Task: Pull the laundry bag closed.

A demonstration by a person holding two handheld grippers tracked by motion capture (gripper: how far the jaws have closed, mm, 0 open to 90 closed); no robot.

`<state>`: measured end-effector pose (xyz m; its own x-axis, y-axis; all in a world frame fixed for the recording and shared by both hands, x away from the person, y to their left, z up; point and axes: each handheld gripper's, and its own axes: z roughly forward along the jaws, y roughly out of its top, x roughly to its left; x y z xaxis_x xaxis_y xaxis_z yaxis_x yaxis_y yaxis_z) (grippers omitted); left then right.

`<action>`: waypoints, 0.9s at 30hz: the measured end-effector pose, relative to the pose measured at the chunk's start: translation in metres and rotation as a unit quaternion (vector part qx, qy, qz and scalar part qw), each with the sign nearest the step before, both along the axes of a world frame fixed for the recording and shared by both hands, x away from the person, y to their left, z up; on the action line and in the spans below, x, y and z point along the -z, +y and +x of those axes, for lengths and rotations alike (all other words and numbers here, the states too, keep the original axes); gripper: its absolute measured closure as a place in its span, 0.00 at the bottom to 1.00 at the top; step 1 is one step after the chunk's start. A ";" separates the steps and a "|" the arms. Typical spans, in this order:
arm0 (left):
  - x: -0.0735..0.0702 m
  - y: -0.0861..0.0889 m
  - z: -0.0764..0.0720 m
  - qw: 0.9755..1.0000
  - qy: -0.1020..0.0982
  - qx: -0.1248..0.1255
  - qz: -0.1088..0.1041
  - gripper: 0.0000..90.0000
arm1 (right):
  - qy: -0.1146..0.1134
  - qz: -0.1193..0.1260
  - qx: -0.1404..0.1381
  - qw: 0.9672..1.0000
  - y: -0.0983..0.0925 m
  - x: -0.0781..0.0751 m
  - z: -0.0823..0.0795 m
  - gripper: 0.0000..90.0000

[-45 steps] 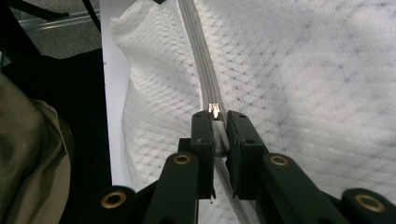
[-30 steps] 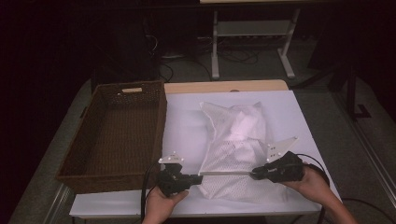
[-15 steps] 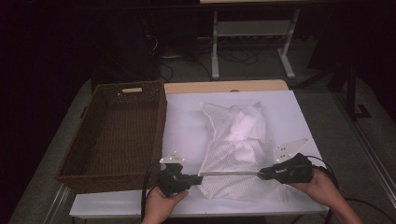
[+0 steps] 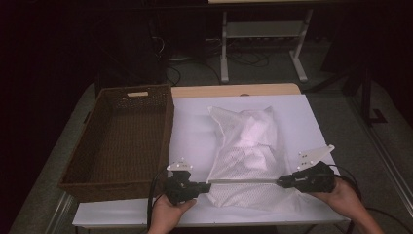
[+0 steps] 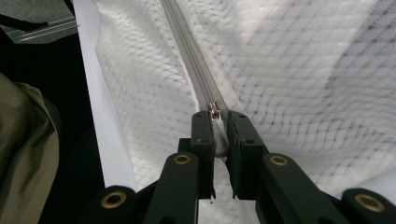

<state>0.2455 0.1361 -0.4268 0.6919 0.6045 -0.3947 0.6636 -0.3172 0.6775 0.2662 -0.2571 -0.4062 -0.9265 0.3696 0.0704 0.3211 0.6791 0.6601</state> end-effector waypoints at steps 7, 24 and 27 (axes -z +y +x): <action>0.000 0.000 0.000 1.000 -0.001 -0.002 0.001 0.97 | 0.003 0.002 0.011 1.000 -0.010 0.002 -0.002 0.91; 0.000 0.000 -0.001 1.000 -0.004 0.000 0.008 0.97 | 0.007 0.005 0.031 0.999 -0.032 0.008 -0.005 0.90; 0.000 -0.001 -0.001 1.000 -0.004 0.000 0.009 0.97 | 0.007 0.003 0.036 0.999 -0.035 0.009 -0.005 0.91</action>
<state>0.2445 0.1355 -0.4271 0.6948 0.6112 -0.3791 0.6586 -0.3290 0.6768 0.2610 -0.2925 -0.4156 -0.8967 0.4344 0.0852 0.3776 0.6502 0.6593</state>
